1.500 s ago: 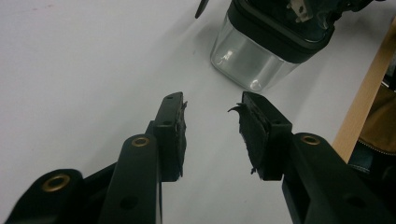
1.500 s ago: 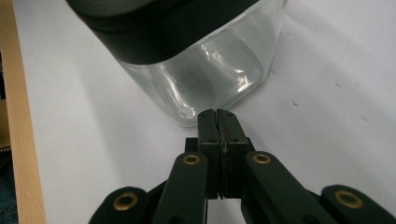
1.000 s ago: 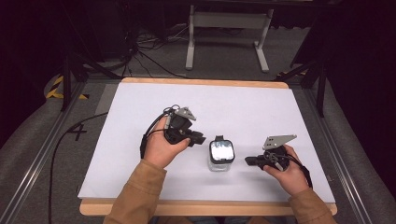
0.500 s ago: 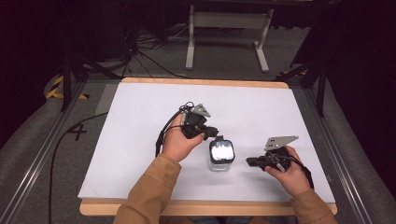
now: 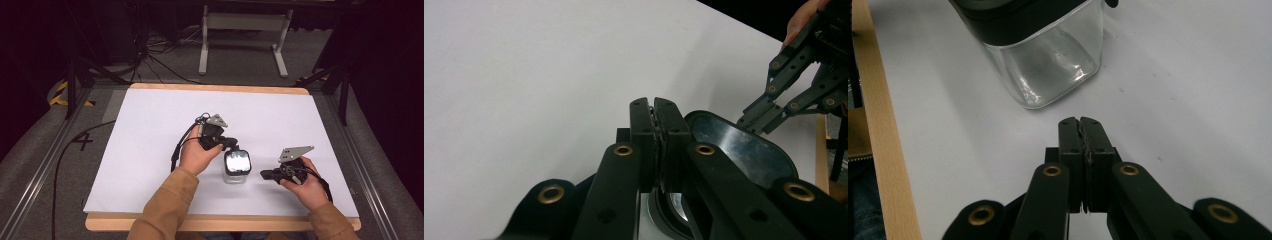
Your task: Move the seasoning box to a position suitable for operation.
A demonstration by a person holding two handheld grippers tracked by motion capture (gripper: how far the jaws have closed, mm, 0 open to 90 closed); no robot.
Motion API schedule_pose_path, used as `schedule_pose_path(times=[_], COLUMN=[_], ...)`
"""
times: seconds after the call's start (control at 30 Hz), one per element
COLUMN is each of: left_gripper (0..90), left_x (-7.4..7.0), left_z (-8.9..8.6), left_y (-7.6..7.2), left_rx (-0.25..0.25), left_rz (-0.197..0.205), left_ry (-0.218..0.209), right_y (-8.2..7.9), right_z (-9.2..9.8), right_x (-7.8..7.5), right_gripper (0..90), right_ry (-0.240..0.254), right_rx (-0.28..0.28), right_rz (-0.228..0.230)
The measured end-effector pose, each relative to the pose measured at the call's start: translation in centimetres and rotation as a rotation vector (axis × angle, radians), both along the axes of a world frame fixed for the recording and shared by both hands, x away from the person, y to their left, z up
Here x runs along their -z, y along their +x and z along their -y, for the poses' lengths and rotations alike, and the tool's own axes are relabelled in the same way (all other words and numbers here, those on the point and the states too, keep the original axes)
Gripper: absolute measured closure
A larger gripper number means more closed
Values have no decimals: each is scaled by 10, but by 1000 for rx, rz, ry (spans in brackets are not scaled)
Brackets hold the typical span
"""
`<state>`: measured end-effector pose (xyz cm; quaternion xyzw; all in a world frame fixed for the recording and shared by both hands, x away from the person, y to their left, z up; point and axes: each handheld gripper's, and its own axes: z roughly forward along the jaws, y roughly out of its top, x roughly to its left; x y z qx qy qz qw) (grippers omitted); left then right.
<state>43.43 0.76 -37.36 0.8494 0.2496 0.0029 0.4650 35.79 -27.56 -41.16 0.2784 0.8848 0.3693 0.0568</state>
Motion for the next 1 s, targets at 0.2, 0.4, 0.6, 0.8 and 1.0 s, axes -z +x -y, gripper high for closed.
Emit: schedule_pose_path(times=[0.2,0.4,0.6,0.8,1.0], left_gripper=[892,896,896,896,896], left_x=[0,-1,-3,-4,-4], left_z=[2,3,3,4,4], left_y=[1,2,3,4,5], left_rx=[-1,-4,-11,-15,-15], left_rz=[-6,-7,-39,-47,-52], left_ry=[5,13,22,25,30], right_y=[0,-2,-3,-6,-9], right_z=[-1,-2,-5,-8,-12], right_x=[1,0,-2,-5,-10], right_gripper=[894,890,892,895,898], right_ry=[-2,2,10,17,39], right_rx=[-7,-6,-19,-27,-44], right_rz=[0,-2,19,28,45])
